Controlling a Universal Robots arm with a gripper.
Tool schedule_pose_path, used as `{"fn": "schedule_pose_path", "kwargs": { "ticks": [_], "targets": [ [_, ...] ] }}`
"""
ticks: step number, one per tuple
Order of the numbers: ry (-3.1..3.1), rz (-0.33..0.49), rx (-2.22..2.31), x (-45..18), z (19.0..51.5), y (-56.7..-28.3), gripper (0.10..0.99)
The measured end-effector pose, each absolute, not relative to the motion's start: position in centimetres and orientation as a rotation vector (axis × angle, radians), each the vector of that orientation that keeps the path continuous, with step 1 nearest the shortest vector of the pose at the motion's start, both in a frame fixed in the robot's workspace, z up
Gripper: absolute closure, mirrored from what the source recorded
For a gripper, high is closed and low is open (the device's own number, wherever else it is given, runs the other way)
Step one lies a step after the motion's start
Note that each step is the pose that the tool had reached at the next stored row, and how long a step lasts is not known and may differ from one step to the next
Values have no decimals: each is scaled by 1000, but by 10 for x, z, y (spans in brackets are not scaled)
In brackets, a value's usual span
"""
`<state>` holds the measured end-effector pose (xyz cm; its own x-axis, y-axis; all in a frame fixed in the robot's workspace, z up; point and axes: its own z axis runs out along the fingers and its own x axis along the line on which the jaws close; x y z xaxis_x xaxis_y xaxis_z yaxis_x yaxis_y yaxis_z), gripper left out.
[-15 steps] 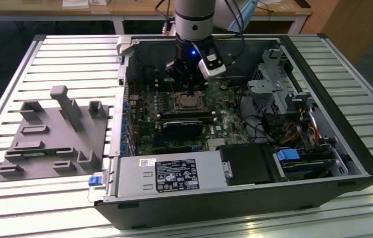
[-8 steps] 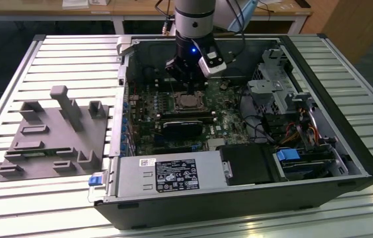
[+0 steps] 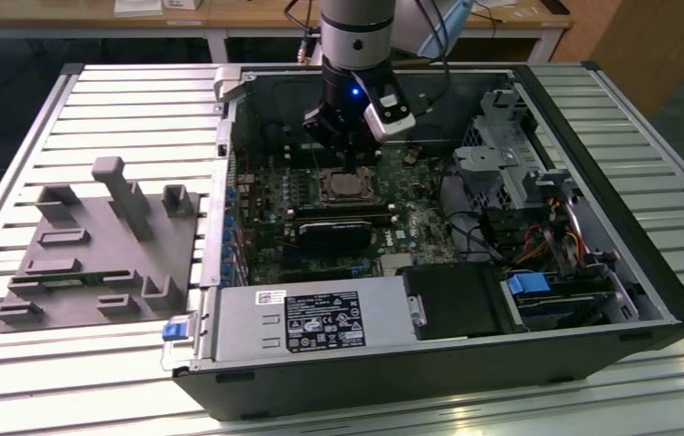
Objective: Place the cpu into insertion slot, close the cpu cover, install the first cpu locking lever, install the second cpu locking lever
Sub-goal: 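Install the first cpu locking lever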
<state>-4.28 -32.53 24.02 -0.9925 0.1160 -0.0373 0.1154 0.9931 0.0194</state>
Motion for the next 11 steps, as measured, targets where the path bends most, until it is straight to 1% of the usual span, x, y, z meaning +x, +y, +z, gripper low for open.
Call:
{"fn": "schedule_pose_path", "kwargs": {
  "ticks": [11],
  "targets": [
    [3098, 27, 180, -62, 240, -325, 980]
  ]
}}
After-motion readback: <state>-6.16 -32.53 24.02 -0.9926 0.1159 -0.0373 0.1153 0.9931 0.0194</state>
